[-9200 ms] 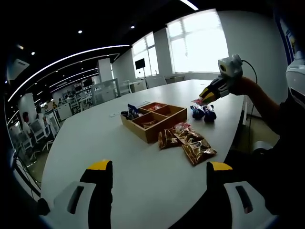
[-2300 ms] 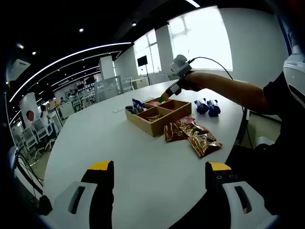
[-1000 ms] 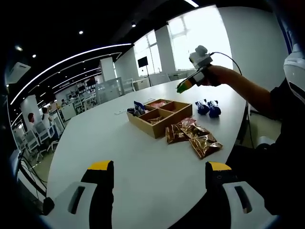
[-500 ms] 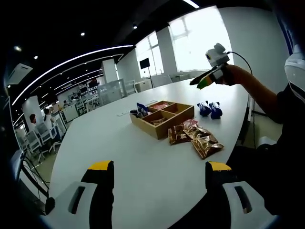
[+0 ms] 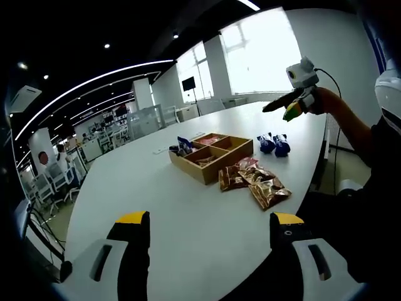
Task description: Pick up the scattered marshmallows, QQ candies, Oreo cookies, and mixed nuts on the table and sort them into separate containers
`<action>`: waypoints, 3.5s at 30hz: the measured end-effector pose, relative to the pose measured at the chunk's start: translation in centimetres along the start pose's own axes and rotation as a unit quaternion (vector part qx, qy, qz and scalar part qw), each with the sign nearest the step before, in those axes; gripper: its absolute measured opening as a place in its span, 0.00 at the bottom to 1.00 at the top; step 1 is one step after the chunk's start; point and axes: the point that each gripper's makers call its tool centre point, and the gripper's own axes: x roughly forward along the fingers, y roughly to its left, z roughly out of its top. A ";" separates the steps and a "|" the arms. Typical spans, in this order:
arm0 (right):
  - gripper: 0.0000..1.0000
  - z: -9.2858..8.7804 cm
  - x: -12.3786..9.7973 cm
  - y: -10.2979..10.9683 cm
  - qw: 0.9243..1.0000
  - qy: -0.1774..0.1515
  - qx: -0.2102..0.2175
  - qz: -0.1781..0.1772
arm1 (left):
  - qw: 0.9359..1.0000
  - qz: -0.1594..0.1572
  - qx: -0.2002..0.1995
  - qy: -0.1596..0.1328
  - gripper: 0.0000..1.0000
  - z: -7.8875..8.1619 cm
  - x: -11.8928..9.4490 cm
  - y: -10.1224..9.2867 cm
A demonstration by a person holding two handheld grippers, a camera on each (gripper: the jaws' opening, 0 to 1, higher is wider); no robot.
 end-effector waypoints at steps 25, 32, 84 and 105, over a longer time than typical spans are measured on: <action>0.90 -0.7 -4.2 2.1 1.000 -0.024 -0.001 -0.010 | 1.000 -0.003 0.003 0.003 0.82 -0.3 0.4 -0.6; 0.90 -1.4 -4.7 2.5 1.000 -0.024 0.005 -0.008 | 1.000 -0.007 0.004 0.002 0.82 -0.2 0.7 -0.8; 0.89 -2.4 -7.4 2.8 0.999 -0.025 0.005 -0.020 | 0.995 -0.092 -0.027 0.019 0.74 0.1 8.8 -8.1; 0.88 -2.7 -7.9 2.6 0.999 -0.023 0.003 -0.023 | 0.994 -0.099 -0.038 0.013 0.74 0.1 11.2 -9.3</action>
